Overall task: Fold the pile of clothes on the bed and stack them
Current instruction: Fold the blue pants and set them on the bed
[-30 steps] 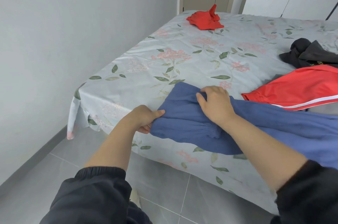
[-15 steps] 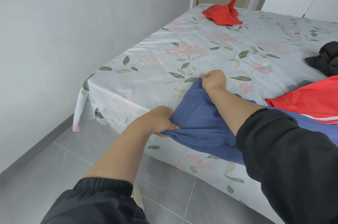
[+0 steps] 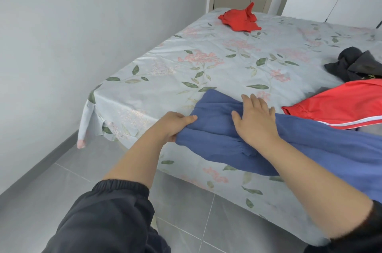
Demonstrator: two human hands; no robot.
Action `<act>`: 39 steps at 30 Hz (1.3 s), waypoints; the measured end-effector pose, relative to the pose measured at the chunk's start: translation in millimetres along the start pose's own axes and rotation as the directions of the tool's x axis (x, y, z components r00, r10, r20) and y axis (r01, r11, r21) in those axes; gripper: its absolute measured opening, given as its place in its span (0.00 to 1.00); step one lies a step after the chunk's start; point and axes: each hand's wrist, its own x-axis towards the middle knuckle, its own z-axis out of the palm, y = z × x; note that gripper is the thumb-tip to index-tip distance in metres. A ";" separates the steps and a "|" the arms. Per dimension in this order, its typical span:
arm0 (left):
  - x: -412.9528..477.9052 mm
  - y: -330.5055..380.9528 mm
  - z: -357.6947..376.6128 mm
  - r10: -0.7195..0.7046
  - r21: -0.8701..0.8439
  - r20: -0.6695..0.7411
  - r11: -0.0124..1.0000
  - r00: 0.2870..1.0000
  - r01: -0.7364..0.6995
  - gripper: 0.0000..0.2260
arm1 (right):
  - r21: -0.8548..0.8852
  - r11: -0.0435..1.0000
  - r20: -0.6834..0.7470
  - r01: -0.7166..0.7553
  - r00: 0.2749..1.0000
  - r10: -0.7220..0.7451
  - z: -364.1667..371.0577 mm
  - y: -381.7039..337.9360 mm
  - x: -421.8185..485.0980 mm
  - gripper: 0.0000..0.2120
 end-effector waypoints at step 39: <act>-16.0 59.6 171.4 0.117 0.059 0.182 0.990 0.976 -0.130 0.14 | 0.828 0.345 0.161 -0.441 0.777 0.608 -42.9 186.3 -61.6 0.18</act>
